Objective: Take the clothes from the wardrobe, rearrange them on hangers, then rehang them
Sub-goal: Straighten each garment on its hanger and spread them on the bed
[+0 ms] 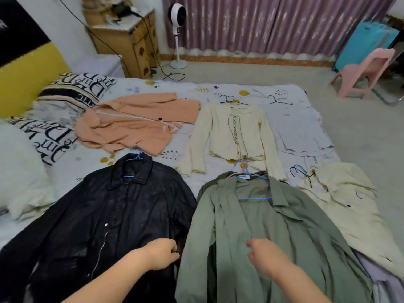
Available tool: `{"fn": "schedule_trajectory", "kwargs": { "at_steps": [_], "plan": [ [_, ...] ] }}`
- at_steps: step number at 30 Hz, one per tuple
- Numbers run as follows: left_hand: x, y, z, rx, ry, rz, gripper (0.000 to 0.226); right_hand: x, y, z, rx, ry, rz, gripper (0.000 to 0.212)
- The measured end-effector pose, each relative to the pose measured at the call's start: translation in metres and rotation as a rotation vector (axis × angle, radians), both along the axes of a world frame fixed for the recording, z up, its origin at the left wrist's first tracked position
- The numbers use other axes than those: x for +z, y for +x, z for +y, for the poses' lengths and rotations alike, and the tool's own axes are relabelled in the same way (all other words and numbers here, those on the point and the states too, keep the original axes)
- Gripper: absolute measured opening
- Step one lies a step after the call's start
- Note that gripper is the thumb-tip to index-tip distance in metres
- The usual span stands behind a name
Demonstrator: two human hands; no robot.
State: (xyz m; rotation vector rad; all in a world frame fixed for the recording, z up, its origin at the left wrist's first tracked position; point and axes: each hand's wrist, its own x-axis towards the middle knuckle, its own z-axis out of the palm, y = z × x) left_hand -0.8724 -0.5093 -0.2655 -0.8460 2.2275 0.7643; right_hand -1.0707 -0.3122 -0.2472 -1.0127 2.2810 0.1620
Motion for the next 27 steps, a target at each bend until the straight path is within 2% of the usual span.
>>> {"fn": "schedule_trajectory", "kwargs": {
  "at_steps": [6, 10, 12, 17, 22, 27],
  "plan": [
    [0.004, 0.082, -0.043, 0.161, -0.03, -0.043, 0.035, 0.002, 0.046, -0.049, 0.108, 0.065, -0.051, 0.037],
    [0.007, 0.126, -0.082, 0.217, -0.013, -0.042, 0.035, 0.0, 0.076, -0.097, 0.167, 0.086, -0.051, 0.027],
    [0.007, 0.147, -0.108, 0.232, -0.014, -0.037, 0.034, -0.002, 0.094, -0.127, 0.176, 0.083, -0.047, 0.031],
    [0.001, 0.199, -0.185, 0.241, -0.002, -0.032, 0.028, -0.01, 0.146, -0.203, 0.163, -0.001, -0.042, 0.025],
    [-0.003, 0.229, -0.259, 0.192, -0.048, -0.042, 0.033, -0.022, 0.191, -0.271, 0.097, -0.111, -0.018, 0.027],
    [-0.024, 0.243, -0.307, 0.171, -0.115, -0.048, 0.042, -0.043, 0.222, -0.307, 0.123, -0.061, 0.035, 0.033]
  ]
}}
